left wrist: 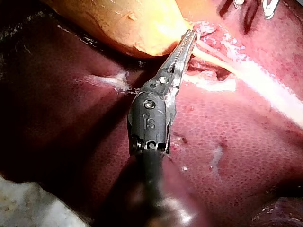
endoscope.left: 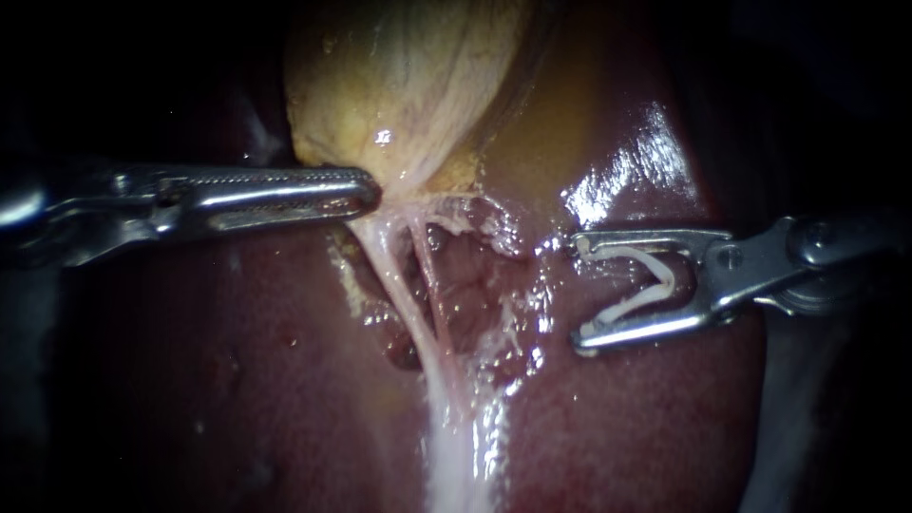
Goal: Grabbing gallbladder
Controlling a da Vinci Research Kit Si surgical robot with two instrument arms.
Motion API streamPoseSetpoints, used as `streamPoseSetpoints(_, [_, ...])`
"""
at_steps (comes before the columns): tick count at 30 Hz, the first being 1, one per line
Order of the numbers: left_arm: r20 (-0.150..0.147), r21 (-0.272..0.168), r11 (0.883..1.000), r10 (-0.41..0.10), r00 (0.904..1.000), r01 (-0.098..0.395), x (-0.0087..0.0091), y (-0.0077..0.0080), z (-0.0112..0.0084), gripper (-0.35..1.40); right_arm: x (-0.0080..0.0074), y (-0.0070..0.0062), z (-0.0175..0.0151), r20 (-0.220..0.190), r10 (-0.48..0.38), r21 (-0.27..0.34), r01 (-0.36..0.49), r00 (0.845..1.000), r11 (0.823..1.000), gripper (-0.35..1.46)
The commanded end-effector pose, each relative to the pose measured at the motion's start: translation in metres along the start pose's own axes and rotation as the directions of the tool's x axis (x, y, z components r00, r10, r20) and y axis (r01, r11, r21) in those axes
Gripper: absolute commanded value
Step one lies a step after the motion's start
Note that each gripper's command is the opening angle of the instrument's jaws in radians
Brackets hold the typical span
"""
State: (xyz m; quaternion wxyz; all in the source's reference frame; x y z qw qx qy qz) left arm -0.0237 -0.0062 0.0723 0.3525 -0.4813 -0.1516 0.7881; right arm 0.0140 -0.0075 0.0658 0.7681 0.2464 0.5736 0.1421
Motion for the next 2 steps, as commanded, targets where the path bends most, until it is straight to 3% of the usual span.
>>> streamPoseSetpoints(1, [0.000, 0.000, 1.000, 0.000, 1.0000, 0.000, -0.0001, 0.0000, 0.0001, -0.35, 0.0000, 0.0000, 0.0000, 0.000, 0.000, 0.000, 0.000, 1.000, 1.000, 0.50])
streamPoseSetpoints(2, [0.000, 0.000, 1.000, 0.000, 1.0000, 0.000, -0.0001, -0.0001, 0.0001, -0.35, 0.0000, 0.0000, 0.0000, 0.000, 0.000, 0.000, 0.000, 1.000, 1.000, 0.50])
